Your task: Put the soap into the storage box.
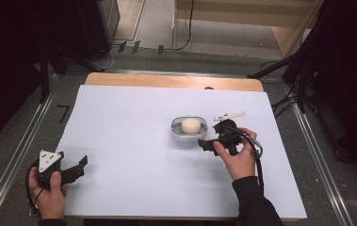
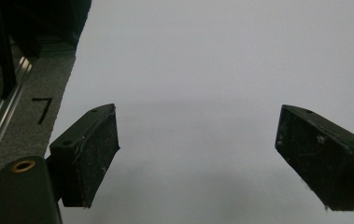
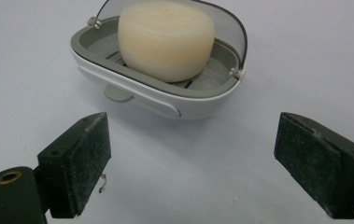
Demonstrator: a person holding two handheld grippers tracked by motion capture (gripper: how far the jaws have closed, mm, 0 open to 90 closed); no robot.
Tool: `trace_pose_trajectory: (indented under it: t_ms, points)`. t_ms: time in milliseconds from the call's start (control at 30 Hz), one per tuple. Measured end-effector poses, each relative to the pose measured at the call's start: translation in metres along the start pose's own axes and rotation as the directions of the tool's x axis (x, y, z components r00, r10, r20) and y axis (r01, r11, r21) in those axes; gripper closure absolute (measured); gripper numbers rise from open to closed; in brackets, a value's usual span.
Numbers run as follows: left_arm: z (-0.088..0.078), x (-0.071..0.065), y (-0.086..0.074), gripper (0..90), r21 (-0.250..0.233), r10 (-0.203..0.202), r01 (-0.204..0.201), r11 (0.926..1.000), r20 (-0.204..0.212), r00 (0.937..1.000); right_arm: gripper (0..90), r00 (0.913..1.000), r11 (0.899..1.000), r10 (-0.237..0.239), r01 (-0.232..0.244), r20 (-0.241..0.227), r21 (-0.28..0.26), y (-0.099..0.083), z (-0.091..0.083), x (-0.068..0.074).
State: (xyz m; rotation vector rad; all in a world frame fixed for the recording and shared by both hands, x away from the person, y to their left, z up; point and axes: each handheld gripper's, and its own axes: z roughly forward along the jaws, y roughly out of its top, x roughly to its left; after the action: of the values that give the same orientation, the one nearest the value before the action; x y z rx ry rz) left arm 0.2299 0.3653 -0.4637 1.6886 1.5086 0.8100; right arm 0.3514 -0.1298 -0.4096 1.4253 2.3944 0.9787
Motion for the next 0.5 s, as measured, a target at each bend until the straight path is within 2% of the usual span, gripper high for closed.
trace_pose_trajectory:
  t_ms: [500]
  points:
    - [0.0, 0.0, 0.0, 14.5, 0.0, 0.001, -0.001, 1.0, 0.0, 1.0, 8.4, 0.9993, 0.999, 0.036, -0.036, 0.008, -0.003, -0.026, -0.006, -0.014]
